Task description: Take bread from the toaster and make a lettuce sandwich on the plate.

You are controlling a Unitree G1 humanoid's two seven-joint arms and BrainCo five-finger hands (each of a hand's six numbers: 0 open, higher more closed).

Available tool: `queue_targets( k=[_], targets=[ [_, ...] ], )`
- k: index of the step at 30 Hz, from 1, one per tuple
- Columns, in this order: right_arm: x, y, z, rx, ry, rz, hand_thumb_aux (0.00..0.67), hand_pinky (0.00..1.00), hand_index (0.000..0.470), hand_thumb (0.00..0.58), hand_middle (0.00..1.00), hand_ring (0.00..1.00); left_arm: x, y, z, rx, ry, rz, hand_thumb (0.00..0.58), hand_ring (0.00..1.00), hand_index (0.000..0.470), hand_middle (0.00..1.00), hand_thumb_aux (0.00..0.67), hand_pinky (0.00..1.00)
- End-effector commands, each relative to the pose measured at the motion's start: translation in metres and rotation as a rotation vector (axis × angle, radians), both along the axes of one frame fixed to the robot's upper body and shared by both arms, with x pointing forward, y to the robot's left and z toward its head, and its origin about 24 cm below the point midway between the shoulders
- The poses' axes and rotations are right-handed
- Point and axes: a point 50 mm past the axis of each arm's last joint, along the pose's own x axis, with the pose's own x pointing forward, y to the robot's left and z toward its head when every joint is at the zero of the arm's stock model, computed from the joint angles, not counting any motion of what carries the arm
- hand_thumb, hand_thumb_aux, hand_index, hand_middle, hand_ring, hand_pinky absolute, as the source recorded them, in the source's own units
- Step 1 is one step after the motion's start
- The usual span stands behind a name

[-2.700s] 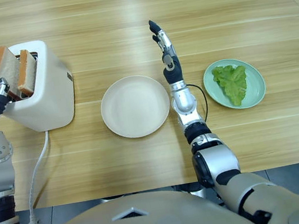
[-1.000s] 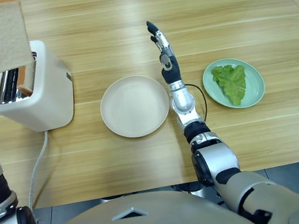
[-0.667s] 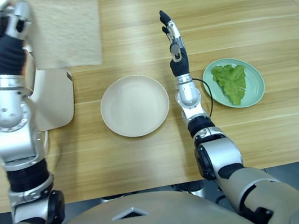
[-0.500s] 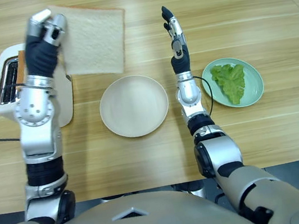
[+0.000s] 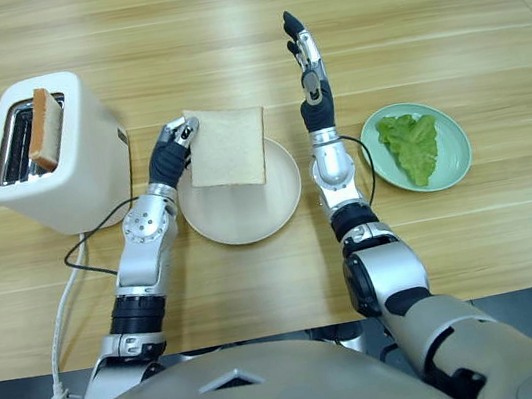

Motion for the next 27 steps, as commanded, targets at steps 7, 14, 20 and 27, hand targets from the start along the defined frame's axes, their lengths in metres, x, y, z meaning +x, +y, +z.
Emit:
queue_targets(
  k=[7,14,20,27],
  targets=[
    [-0.001,0.001,-0.004,-0.004,0.022,0.006,0.000,0.00,0.000,0.000,0.00,0.00,-0.011,-0.011,-0.016,0.021,0.061,0.016,0.580,1.00,0.460,1.00,0.670,1.00],
    [0.000,0.003,-0.003,-0.004,0.022,0.013,0.000,0.00,0.000,0.000,0.00,0.00,-0.022,-0.007,-0.020,0.070,0.070,0.017,0.580,1.00,0.460,1.00,0.670,1.00],
    [0.000,0.003,-0.003,-0.004,0.023,0.014,0.000,0.00,0.000,0.000,0.00,0.00,-0.026,-0.005,-0.027,0.095,0.096,0.017,0.580,1.00,0.460,1.00,0.670,1.00],
    [0.000,0.004,-0.003,-0.004,0.025,0.018,0.000,0.00,0.000,0.000,0.00,0.00,-0.027,-0.006,-0.031,0.118,0.111,0.018,0.083,1.00,0.034,1.00,0.050,1.00]
  ],
)
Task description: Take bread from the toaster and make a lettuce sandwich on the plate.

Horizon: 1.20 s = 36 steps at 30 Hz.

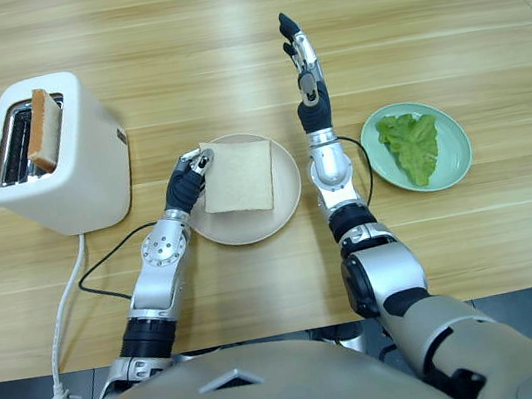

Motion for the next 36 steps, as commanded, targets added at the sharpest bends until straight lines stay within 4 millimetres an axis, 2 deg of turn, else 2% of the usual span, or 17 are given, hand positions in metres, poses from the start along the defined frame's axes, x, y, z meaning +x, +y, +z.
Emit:
queue_targets(
  k=[1,8,13,18,22,26,28,32,34,36],
  targets=[
    [0.000,0.000,-0.003,-0.004,0.022,0.000,0.000,0.00,0.000,0.000,0.00,0.00,-0.002,-0.002,-0.008,0.028,0.037,-0.010,0.000,1.00,0.000,1.00,0.000,1.00],
    [0.000,0.000,-0.003,-0.004,0.020,0.003,0.000,0.00,0.000,0.000,0.00,0.00,-0.001,-0.002,-0.008,0.038,0.025,-0.002,0.000,1.00,0.000,1.00,0.000,1.00],
    [-0.001,0.000,-0.003,-0.005,0.018,0.003,0.000,0.00,0.000,0.000,0.00,0.00,0.004,0.009,0.008,0.077,-0.065,0.046,0.000,1.00,0.000,1.00,0.000,1.00],
    [-0.001,-0.001,-0.003,-0.005,0.018,0.004,0.000,0.00,0.000,0.000,0.00,0.00,0.009,0.030,0.045,0.222,-0.288,0.145,0.000,1.00,0.000,1.00,0.000,1.00],
    [-0.001,-0.001,-0.003,-0.006,0.019,0.004,0.000,0.00,0.000,0.000,0.00,0.00,0.006,0.048,0.088,0.373,-0.518,0.256,0.000,1.00,0.000,1.00,0.000,1.00],
    [-0.001,-0.002,-0.003,-0.007,0.020,0.003,0.000,0.00,0.000,0.000,0.00,0.00,-0.004,0.057,0.121,0.454,-0.671,0.330,0.000,1.00,0.000,1.00,0.000,1.00],
    [-0.001,-0.003,-0.003,-0.007,0.019,0.001,0.000,0.00,0.000,0.000,0.00,0.00,-0.008,0.056,0.130,0.475,-0.720,0.346,0.000,1.00,0.000,1.00,0.000,1.00],
    [0.000,-0.014,0.006,-0.030,-0.031,-0.039,0.000,0.00,0.000,0.000,0.00,0.00,-0.004,0.044,0.116,0.413,-0.667,0.284,0.000,1.00,0.000,1.00,0.000,1.00],
    [0.002,-0.031,0.015,-0.073,-0.060,-0.088,0.000,0.00,0.000,0.000,0.00,0.00,-0.003,0.037,0.106,0.331,-0.624,0.237,0.000,1.00,0.000,1.00,0.000,1.00],
    [-0.002,-0.058,0.028,-0.172,-0.114,-0.160,0.000,0.00,0.000,0.000,0.00,0.00,-0.002,0.032,0.099,0.287,-0.590,0.205,0.000,1.00,0.000,1.00,0.000,1.00]
  ],
)
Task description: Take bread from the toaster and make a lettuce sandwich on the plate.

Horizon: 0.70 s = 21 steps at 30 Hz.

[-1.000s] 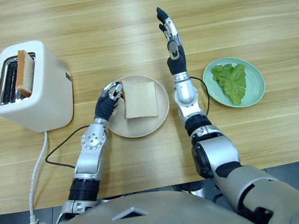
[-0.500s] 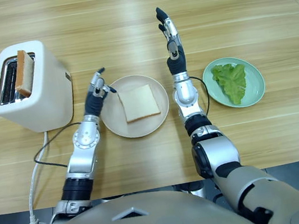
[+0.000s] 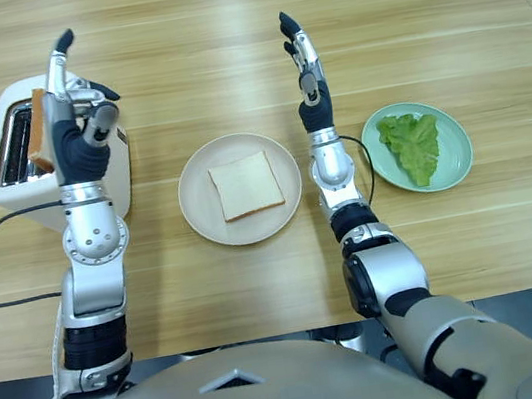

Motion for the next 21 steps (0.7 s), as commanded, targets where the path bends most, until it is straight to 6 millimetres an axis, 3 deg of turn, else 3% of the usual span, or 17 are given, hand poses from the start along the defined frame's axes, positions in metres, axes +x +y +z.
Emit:
queue_targets(
  k=[1,3,4,6,9,12,17,21],
  targets=[
    [-0.007,-0.047,0.020,-0.156,-0.087,-0.149,0.000,0.00,0.000,0.000,0.00,0.00,0.001,-0.009,-0.019,-0.066,0.088,-0.086,0.000,1.00,0.000,1.00,0.000,1.00],
    [-0.015,-0.075,0.028,-0.290,-0.115,-0.242,0.000,0.00,0.000,0.000,0.00,0.00,0.000,-0.009,-0.021,-0.077,0.091,-0.093,0.000,1.00,0.000,1.00,0.000,1.00],
    [-0.018,-0.091,0.028,-0.348,-0.096,-0.290,0.000,0.00,0.000,0.000,0.00,0.00,-0.001,-0.008,-0.021,-0.082,0.087,-0.091,0.000,0.86,0.000,0.86,0.000,0.86],
    [-0.023,-0.124,0.022,-0.444,-0.022,-0.398,0.000,0.00,0.000,0.000,0.00,0.00,-0.002,-0.004,-0.020,-0.099,0.076,-0.081,0.000,0.00,0.000,0.00,0.000,0.00],
    [-0.033,-0.166,0.015,-0.611,0.066,-0.563,0.000,0.00,0.000,0.000,0.00,0.00,-0.002,-0.001,-0.019,-0.114,0.068,-0.069,0.000,0.00,0.000,0.00,0.000,0.00],
    [-0.041,-0.195,-0.003,-0.762,0.202,-0.673,0.000,0.00,0.000,0.000,0.00,0.00,-0.003,0.002,-0.021,-0.115,0.072,-0.062,0.000,0.00,0.000,0.00,0.000,0.00],
    [-0.055,-0.216,-0.045,-1.007,0.478,-0.727,0.000,0.00,0.000,0.000,0.00,0.00,-0.005,0.008,-0.026,-0.114,0.091,-0.040,0.000,0.00,0.000,0.00,0.000,0.00],
    [-0.059,-0.221,-0.057,-0.968,0.601,-0.746,0.000,0.00,0.000,0.000,0.00,0.00,-0.005,0.011,-0.025,-0.104,0.092,-0.035,0.000,0.00,0.000,0.00,0.000,0.00]
  ],
)
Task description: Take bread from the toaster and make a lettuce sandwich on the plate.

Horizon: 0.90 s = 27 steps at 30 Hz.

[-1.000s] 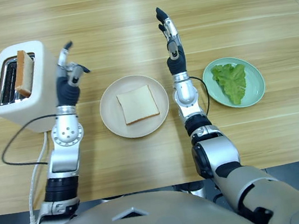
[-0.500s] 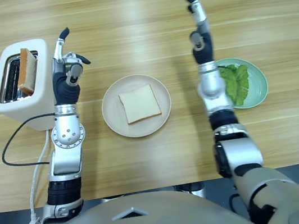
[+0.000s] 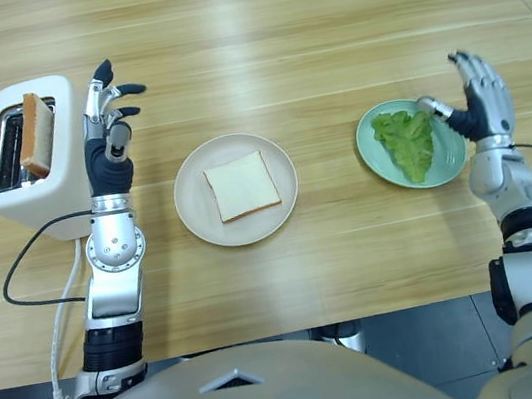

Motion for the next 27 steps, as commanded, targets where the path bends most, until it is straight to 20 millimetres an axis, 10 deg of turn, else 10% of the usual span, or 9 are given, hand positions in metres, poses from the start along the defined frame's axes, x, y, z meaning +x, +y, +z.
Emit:
queue_targets(
  k=[1,27],
  targets=[
    [-0.001,-0.003,-0.008,0.035,0.066,-0.051,0.000,0.00,0.000,0.000,0.00,0.00,0.000,0.005,-0.005,0.003,0.027,0.008,0.000,0.00,0.000,0.00,0.000,0.00],
    [0.007,0.021,-0.033,-0.243,0.340,0.120,0.000,0.00,0.000,0.000,0.00,0.00,0.001,-0.004,-0.020,0.023,0.099,-0.050,0.000,0.00,0.000,0.00,0.000,0.00]
  ],
)
